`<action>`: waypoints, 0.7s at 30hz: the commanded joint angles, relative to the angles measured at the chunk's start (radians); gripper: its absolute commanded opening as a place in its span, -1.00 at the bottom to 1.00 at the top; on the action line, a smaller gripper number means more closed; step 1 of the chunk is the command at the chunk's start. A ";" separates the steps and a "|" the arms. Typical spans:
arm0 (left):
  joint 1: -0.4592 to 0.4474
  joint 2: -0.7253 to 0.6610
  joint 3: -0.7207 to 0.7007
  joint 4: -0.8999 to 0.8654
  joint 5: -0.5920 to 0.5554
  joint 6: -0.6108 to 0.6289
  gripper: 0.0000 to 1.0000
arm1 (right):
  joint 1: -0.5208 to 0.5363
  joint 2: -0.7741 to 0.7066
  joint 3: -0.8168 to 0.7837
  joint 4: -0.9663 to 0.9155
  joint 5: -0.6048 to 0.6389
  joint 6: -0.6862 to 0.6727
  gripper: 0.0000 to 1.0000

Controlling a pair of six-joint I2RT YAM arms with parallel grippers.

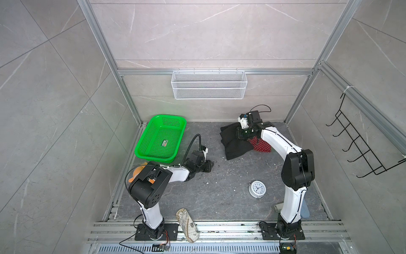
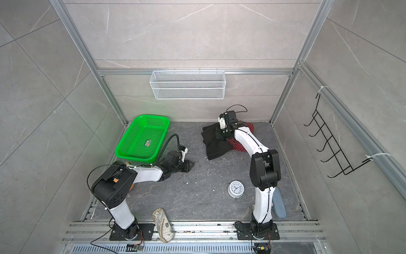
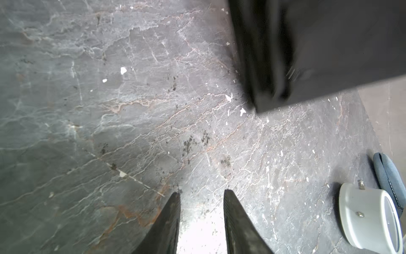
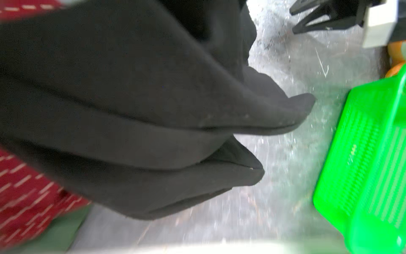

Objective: Fold and stack skirts
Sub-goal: Pick up the skirt from the center of the table, then place the skirt among several skirts.

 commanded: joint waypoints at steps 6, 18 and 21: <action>-0.003 -0.025 0.008 -0.022 -0.027 0.018 -0.27 | -0.054 0.086 0.171 -0.112 0.030 -0.042 -1.00; -0.004 -0.018 -0.005 -0.027 -0.040 0.008 -0.27 | -0.178 0.115 0.266 -0.128 -0.032 -0.034 -1.00; -0.003 -0.015 -0.012 -0.026 -0.044 0.005 -0.27 | -0.207 0.116 0.270 -0.121 -0.063 -0.023 -1.00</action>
